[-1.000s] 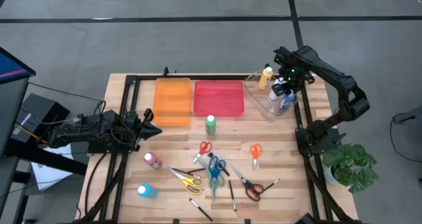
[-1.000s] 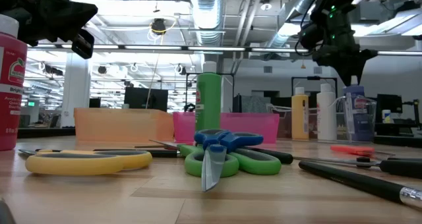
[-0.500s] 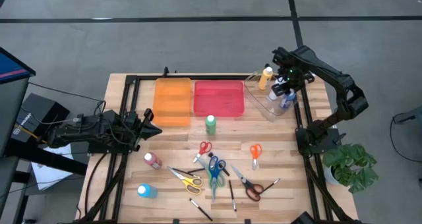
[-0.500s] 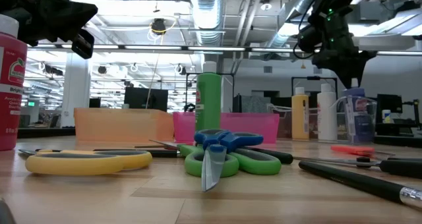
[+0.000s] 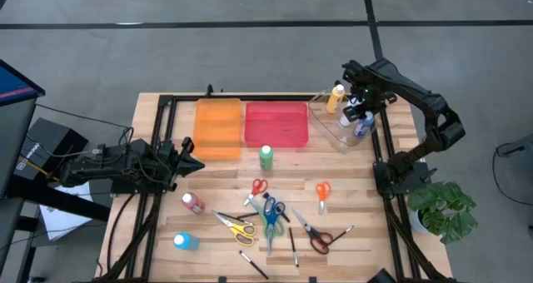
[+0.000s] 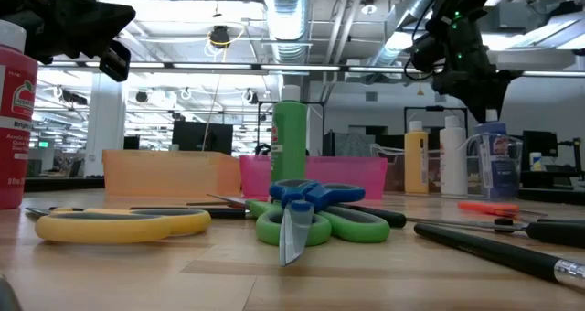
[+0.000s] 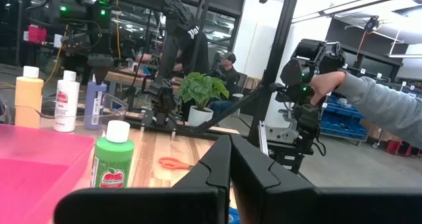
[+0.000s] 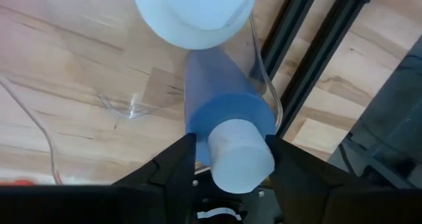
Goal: Pick & Place Paint Supplies
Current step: Put the violet paint bottle into the transparent bin, then put the green paint bottle into the transparent bin
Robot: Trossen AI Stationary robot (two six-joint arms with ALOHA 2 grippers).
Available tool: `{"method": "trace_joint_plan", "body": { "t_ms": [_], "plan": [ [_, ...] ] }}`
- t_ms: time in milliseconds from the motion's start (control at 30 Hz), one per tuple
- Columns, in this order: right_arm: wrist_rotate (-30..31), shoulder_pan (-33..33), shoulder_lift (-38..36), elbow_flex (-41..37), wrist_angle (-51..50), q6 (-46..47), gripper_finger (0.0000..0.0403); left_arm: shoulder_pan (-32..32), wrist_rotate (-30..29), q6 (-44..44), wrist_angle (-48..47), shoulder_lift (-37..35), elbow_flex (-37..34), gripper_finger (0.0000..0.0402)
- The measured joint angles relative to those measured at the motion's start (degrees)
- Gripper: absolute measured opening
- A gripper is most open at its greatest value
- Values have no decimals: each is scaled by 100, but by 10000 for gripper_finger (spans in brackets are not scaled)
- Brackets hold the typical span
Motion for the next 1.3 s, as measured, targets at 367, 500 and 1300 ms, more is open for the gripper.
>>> {"method": "trace_joint_plan", "body": {
  "t_ms": [367, 500, 1300],
  "plan": [
    [64, 71, 0, 0, 20, -45, 248, -1, 0, 0, 0, 1, 0, 1],
    [65, 71, 0, 0, 20, -50, 248, 1, 1, 0, 0, 1, -1, 1],
    [1480, 508, -2, 851, 545, 358, 249, 0, 1, 0, 0, 0, 0, 1]
  ]
}}
